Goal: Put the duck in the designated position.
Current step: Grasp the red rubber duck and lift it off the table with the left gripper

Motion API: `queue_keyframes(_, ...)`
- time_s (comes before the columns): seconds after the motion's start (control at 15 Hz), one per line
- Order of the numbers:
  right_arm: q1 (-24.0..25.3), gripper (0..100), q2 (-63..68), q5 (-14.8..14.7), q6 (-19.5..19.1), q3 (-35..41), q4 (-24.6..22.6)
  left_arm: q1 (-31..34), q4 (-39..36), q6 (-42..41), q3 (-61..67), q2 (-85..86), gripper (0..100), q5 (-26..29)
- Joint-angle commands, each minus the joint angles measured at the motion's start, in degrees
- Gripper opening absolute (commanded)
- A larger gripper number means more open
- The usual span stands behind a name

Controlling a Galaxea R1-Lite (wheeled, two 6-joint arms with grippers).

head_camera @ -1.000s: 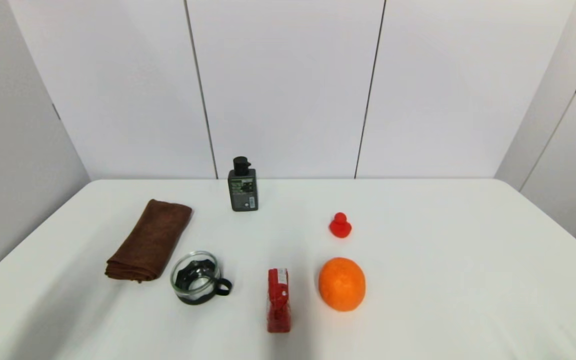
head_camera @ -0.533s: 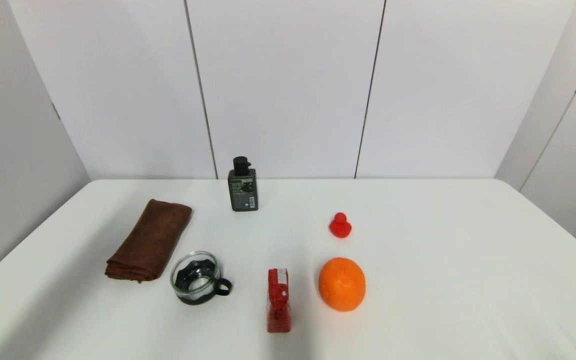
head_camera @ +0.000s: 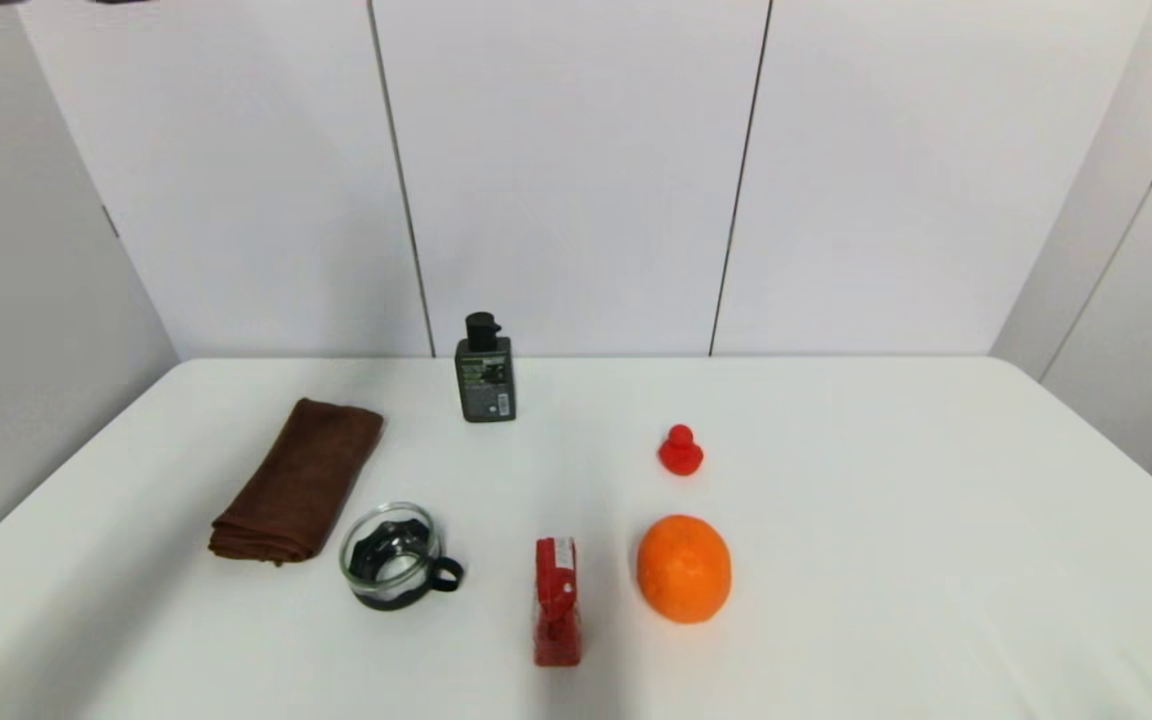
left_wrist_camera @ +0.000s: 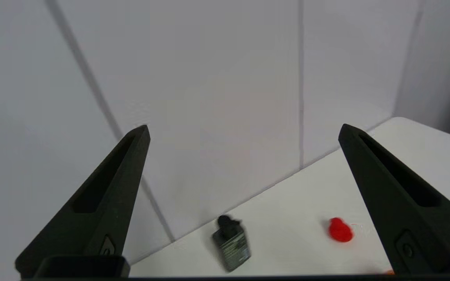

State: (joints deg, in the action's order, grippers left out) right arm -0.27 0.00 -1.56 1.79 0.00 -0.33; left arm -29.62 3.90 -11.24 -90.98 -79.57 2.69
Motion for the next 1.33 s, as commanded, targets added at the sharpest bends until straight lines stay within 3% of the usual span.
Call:
queue_keyframes(0.07, 0.0, 100, 0.1, 0.0, 0.0, 0.0, 0.0, -11.0, 0.0, 0.6, -9.7, -15.4, 100, -0.1)
queue_keyframes(0.67, 0.0, 100, 0.1, 0.0, 0.0, 0.0, 0.0, -27.9, -2.6, 2.2, -21.8, -40.1, 100, -0.3)
queue_keyframes(1.0, 0.0, 100, 0.1, 0.0, 0.1, 0.0, 0.0, -29.3, -3.7, 2.4, -21.6, -48.9, 100, -1.0)
queue_keyframes(1.2, 0.0, 100, 0.0, 0.0, 0.0, 0.0, 0.0, -29.0, -3.6, 3.7, -21.5, -50.2, 100, -6.4)
queue_keyframes(1.33, 0.0, 100, 0.0, 0.0, 0.0, 0.0, 0.0, -28.6, -3.5, 6.1, -21.3, -50.5, 100, -13.3)
